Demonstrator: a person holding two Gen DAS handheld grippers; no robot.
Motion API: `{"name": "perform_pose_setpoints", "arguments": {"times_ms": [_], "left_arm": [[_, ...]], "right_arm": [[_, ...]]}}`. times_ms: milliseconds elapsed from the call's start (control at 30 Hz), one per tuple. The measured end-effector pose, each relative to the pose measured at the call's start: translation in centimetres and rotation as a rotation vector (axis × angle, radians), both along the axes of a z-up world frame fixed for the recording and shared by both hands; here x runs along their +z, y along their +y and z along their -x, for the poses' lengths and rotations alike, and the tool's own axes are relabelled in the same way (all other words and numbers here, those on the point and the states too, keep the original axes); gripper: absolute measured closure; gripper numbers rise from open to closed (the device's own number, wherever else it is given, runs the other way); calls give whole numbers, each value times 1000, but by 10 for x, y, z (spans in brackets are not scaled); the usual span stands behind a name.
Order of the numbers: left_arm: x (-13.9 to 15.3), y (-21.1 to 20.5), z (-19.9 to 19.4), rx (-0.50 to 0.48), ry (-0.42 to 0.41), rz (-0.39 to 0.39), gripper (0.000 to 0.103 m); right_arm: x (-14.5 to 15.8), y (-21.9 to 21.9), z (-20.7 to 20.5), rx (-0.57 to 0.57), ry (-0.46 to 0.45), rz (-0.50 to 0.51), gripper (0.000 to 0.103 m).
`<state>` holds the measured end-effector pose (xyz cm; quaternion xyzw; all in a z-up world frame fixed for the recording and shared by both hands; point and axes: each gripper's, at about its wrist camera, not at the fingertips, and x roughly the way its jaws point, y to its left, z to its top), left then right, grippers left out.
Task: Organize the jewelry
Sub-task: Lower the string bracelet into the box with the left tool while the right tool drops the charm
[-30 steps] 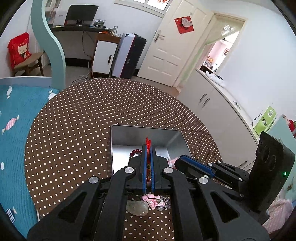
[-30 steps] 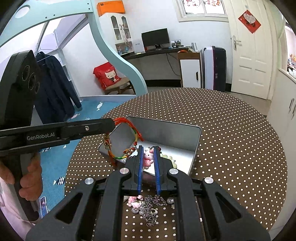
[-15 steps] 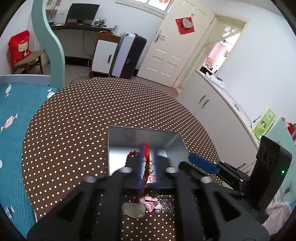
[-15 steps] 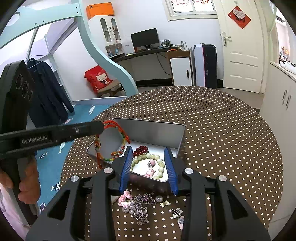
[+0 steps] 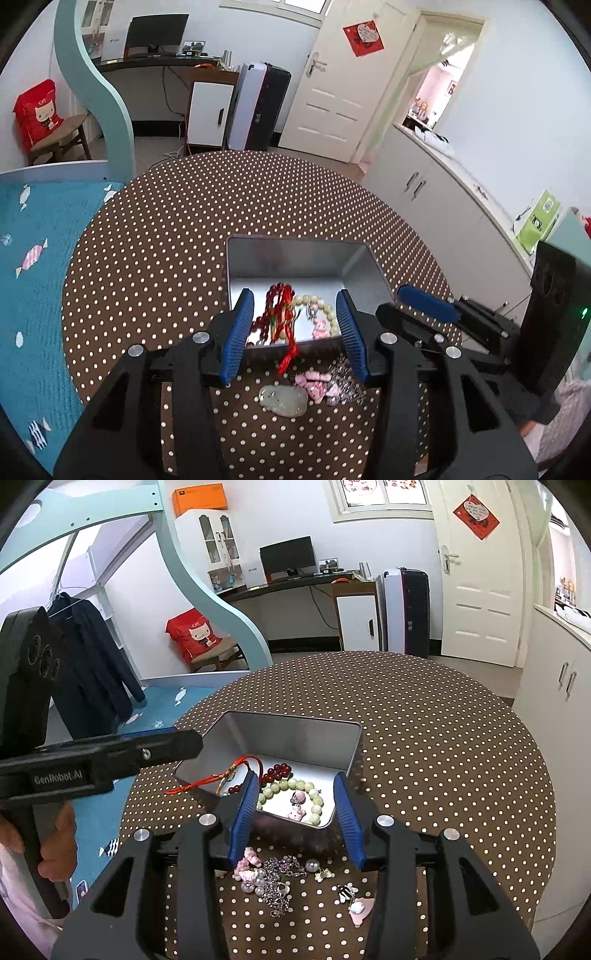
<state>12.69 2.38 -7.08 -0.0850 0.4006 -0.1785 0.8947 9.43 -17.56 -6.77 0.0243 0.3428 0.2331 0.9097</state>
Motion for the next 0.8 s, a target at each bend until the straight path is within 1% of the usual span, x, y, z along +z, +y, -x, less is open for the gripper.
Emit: {"name": "perform_pose_setpoints", "arguments": {"times_ms": [100,133,200,300,367,467,533,567,600,633,667,800], "left_arm": [[-10,1,7,-8,45,-10,57],[-11,3,10,-11,40,-8,57],[-11,1,20,-25,37,-35,56],[-14,1,30,-44,52,-27,56],[-16,2,35,-40,60,-33,56],[-20,1,33,-37,70,-29,57],[-24,1,29,-22,86,-27,73],[-25,2,27,-19,93,-20,88],[-25,3,25,-20,96,-15,95],[-24,2,23,-24,93,-9,96],[-22,2,22,-25,88,-12,100],[-9,0,18,-22,34,-1,100]], "right_arm": [[-1,1,3,0,4,4,59],[-2,1,3,0,6,5,59],[-4,0,4,-3,12,11,59],[-4,0,3,-9,22,9,59],[-4,0,3,-8,23,11,58],[-4,1,6,-3,21,15,57],[-4,1,5,-4,23,18,57],[-4,1,6,-5,24,18,57],[-5,1,6,-5,25,17,57],[-5,0,7,-4,25,16,57],[-5,0,7,-5,25,15,57],[-5,-2,9,-11,25,12,57]]}}
